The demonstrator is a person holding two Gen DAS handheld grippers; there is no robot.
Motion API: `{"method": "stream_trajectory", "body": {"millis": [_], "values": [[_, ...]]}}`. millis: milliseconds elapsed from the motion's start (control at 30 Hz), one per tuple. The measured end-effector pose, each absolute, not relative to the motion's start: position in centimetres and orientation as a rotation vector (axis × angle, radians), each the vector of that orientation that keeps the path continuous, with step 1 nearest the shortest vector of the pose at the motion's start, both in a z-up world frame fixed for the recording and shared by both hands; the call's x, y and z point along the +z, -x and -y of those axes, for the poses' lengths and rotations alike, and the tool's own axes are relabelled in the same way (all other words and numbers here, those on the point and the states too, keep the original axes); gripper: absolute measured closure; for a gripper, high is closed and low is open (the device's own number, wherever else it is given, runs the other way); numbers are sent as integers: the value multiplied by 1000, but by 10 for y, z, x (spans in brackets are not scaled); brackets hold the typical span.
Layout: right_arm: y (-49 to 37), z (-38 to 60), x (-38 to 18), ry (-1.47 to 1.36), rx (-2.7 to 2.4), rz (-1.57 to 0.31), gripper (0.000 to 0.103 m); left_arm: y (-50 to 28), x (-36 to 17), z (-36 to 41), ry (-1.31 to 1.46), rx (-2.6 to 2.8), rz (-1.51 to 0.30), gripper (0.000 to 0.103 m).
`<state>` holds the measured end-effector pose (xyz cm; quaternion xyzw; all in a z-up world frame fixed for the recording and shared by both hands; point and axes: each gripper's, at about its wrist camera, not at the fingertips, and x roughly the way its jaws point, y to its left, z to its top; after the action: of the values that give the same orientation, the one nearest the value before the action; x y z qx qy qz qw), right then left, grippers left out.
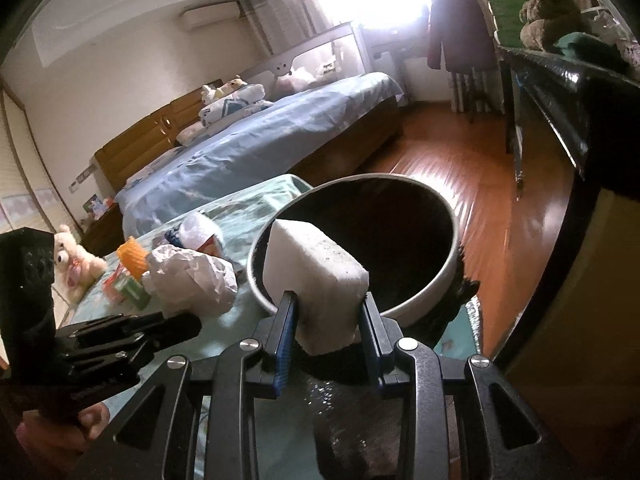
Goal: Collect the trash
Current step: 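Carry the tissue and foam block over the trash bin, then open both grippers to drop the tissue and foam block into the bin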
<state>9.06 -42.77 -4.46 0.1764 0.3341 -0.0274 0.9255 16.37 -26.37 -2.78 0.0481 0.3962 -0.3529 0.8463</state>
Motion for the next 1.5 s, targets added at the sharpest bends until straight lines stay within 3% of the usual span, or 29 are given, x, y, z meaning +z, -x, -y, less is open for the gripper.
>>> {"method": "stream_trajectory", "body": {"millis": [1100,1233,1300,1433,1500], "values": [[-140,458,-42,-308,-147,-720,69,-214,-26,322,-133,-787,-879,84],[-144,458,-43,-309,-150,-726,67,-215,-24,322,-129,-787,-880,60],[-146,460,-44,-321,-150,-737,54,-213,-22,318,-127,-775,-862,57],[-143,458,-44,-331,-147,-731,53,-208,-20,302,-100,-737,-846,48],[-141,456,-43,-339,-140,-725,45,-205,-21,290,-85,-712,-844,45]]}}
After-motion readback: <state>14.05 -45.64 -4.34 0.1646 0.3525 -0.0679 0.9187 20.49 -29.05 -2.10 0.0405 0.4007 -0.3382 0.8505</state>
